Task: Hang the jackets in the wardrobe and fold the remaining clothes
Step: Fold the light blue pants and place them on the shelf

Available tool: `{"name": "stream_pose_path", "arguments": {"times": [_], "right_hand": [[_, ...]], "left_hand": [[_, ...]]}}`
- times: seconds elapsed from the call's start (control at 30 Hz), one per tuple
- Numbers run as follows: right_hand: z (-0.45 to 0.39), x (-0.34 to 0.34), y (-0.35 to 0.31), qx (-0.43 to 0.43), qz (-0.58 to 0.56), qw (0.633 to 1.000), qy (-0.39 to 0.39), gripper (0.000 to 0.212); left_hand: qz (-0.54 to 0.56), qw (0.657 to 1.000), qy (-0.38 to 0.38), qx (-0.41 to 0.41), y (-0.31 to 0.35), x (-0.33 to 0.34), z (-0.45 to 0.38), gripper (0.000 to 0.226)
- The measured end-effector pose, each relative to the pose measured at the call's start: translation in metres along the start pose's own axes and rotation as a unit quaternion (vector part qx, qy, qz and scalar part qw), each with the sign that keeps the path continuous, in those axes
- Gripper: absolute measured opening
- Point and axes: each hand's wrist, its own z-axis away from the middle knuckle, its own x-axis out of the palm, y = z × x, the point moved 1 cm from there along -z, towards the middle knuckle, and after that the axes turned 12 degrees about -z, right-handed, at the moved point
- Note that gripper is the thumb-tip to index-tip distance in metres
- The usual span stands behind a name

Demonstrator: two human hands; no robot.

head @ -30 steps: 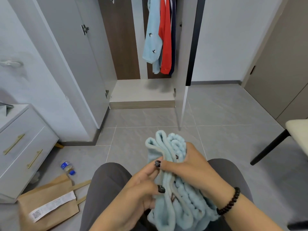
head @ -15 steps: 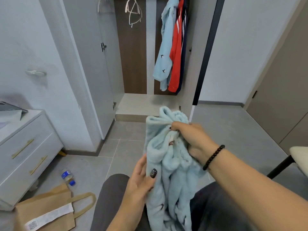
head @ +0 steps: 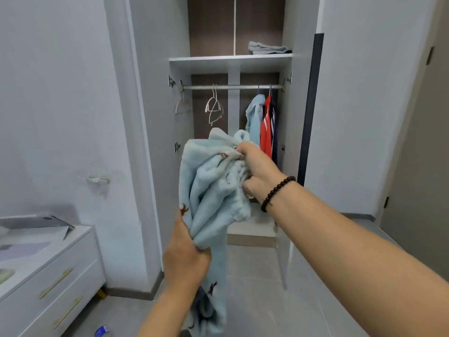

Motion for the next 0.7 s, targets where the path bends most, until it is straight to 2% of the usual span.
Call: {"name": "stream_pose_path", "arguments": {"times": [0.1, 0.13, 0.2, 0.27, 0.3, 0.33, 0.37, 0.4, 0.47, 0.5, 0.53, 0.6, 0.67, 0.7], "right_hand": [[0.025, -0.034, -0.056, 0.016, -0.04, 0.997, -0.062, 0.027], [0.036, -0.051, -0.068, 0.023, -0.045, 0.996, -0.073, 0.026], [0.06, -0.091, -0.078, 0.037, -0.018, 0.997, -0.068, 0.022], [0.079, -0.143, -0.073, 0.035, 0.046, 0.998, 0.004, 0.046], [0.084, -0.171, -0.066, 0.018, 0.098, 0.993, 0.069, 0.05], [0.091, -0.198, -0.057, 0.012, 0.154, 0.981, 0.118, 0.046], [0.099, -0.227, -0.044, 0.012, 0.215, 0.965, 0.152, 0.041], [0.108, -0.255, -0.028, 0.052, 0.238, 0.954, 0.175, 0.039], [0.122, -0.307, 0.009, 0.182, 0.247, 0.925, 0.222, 0.023], [0.128, -0.327, 0.027, 0.237, 0.252, 0.911, 0.224, 0.014], [0.133, -0.342, 0.04, 0.267, 0.282, 0.892, 0.232, 0.015], [0.133, -0.363, 0.053, 0.269, 0.348, 0.866, 0.238, 0.023], [0.126, -0.373, 0.05, 0.251, 0.418, 0.841, 0.232, 0.041], [0.122, -0.374, 0.047, 0.25, 0.455, 0.823, 0.229, 0.044]], "left_hand": [[-0.064, 0.983, 0.071, 0.159, 0.041, -0.04, -0.015, 0.056], [-0.07, 0.974, 0.071, 0.203, 0.054, -0.047, -0.01, 0.053], [-0.061, 0.96, 0.022, 0.273, 0.074, -0.049, 0.015, 0.06], [-0.045, 0.938, -0.037, 0.341, 0.083, -0.037, 0.056, 0.071], [-0.046, 0.924, -0.073, 0.372, 0.084, -0.028, 0.081, 0.074], [-0.054, 0.91, -0.127, 0.391, 0.084, -0.019, 0.108, 0.075], [-0.067, 0.893, -0.204, 0.395, 0.083, -0.007, 0.135, 0.074], [-0.082, 0.875, -0.288, 0.38, 0.081, 0.004, 0.159, 0.069], [-0.115, 0.817, -0.446, 0.347, 0.072, 0.025, 0.205, 0.055], [-0.124, 0.788, -0.489, 0.352, 0.069, 0.031, 0.224, 0.052], [-0.125, 0.767, -0.515, 0.361, 0.066, 0.035, 0.237, 0.051], [-0.099, 0.767, -0.542, 0.328, 0.061, 0.038, 0.244, 0.053], [-0.069, 0.798, -0.539, 0.259, 0.055, 0.037, 0.232, 0.057], [-0.069, 0.818, -0.523, 0.23, 0.049, 0.035, 0.221, 0.059]]}}
